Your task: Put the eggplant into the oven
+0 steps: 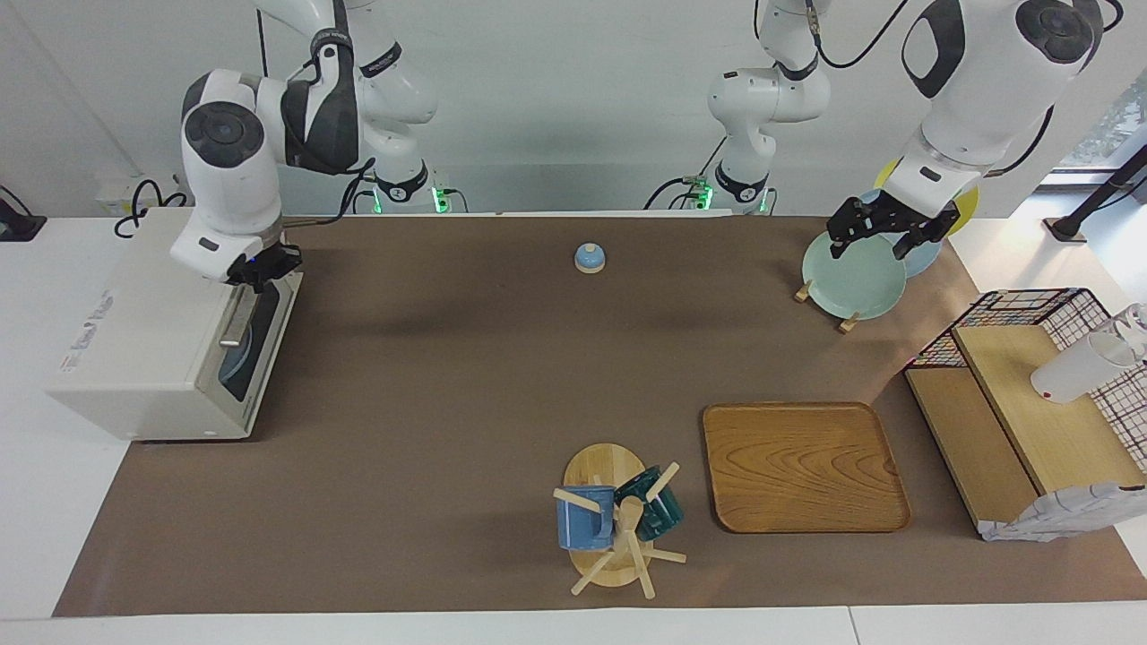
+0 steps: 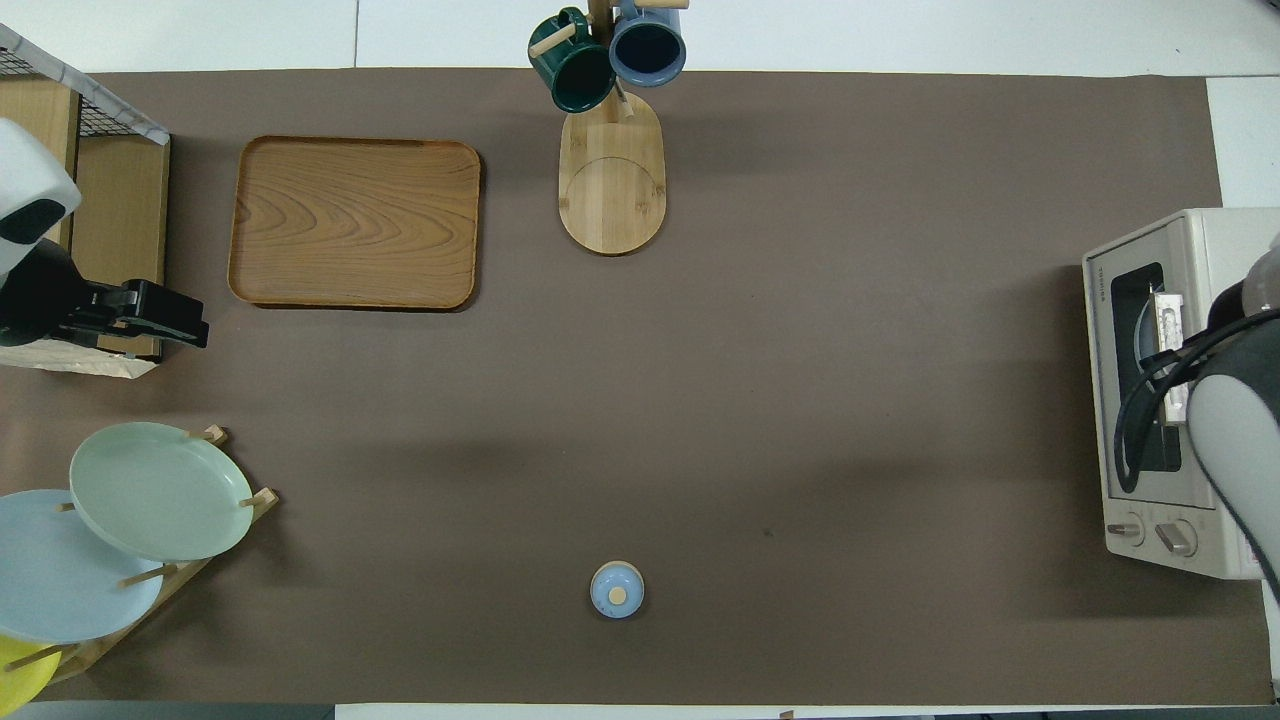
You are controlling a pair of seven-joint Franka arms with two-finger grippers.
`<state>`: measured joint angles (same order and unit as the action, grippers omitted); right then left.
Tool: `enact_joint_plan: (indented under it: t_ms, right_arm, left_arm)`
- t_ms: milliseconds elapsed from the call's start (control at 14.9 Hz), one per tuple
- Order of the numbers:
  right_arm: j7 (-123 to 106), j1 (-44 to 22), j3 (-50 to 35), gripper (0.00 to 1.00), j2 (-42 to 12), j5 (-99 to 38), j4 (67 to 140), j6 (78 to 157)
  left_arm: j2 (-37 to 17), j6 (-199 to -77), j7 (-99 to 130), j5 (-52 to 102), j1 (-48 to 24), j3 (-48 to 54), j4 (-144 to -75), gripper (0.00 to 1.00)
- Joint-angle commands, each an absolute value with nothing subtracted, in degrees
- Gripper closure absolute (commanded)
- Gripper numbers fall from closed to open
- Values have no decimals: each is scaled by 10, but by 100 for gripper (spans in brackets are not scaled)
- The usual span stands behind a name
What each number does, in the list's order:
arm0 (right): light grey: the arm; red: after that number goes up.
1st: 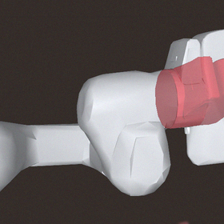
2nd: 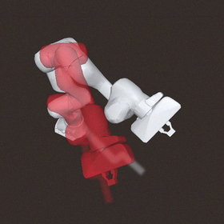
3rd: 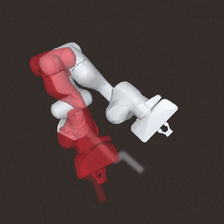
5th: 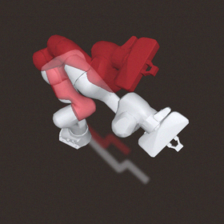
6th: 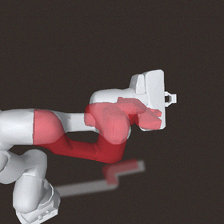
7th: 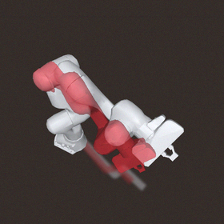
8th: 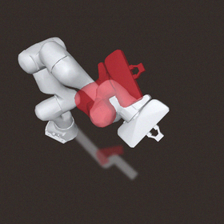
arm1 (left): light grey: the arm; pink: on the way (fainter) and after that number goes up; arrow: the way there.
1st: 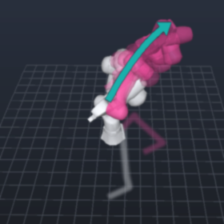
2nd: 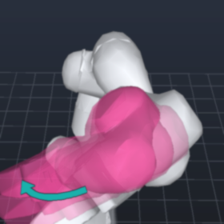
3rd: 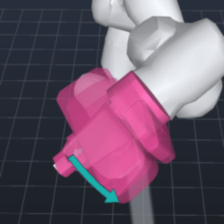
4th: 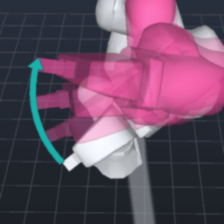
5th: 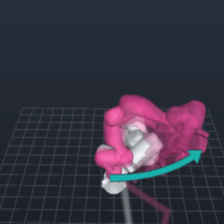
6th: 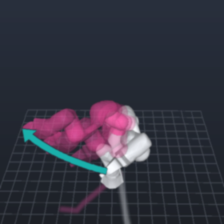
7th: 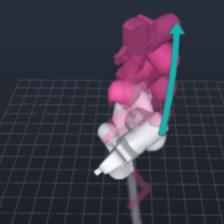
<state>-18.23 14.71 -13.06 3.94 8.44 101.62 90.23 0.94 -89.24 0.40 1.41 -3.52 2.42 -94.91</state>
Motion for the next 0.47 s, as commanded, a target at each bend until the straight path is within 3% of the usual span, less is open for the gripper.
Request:
enact_joint_plan:
  t_ms: [0, 67, 134, 201, 403]
  right_arm:
    - [-152, 157, -133, 77, -21, 32, 907, 841]
    - [-141, 157, -134, 73, -22, 31, 906, 842]
    - [-136, 158, -134, 53, -22, 28, 907, 845]
    - [-134, 157, -134, 1, -21, 28, 910, 848]
    - [-84, 139, -124, 0, -17, 28, 914, 846]
  left_arm:
    - [16, -887, 9, 12, -29, 29, -952, 0]
    - [16, -887, 9, 12, -29, 29, -952, 0]
    - [16, -887, 9, 12, -29, 29, -952, 0]
    - [16, -887, 9, 12, -29, 29, -952, 0]
    - [16, -887, 9, 12, -29, 29, -952, 0]
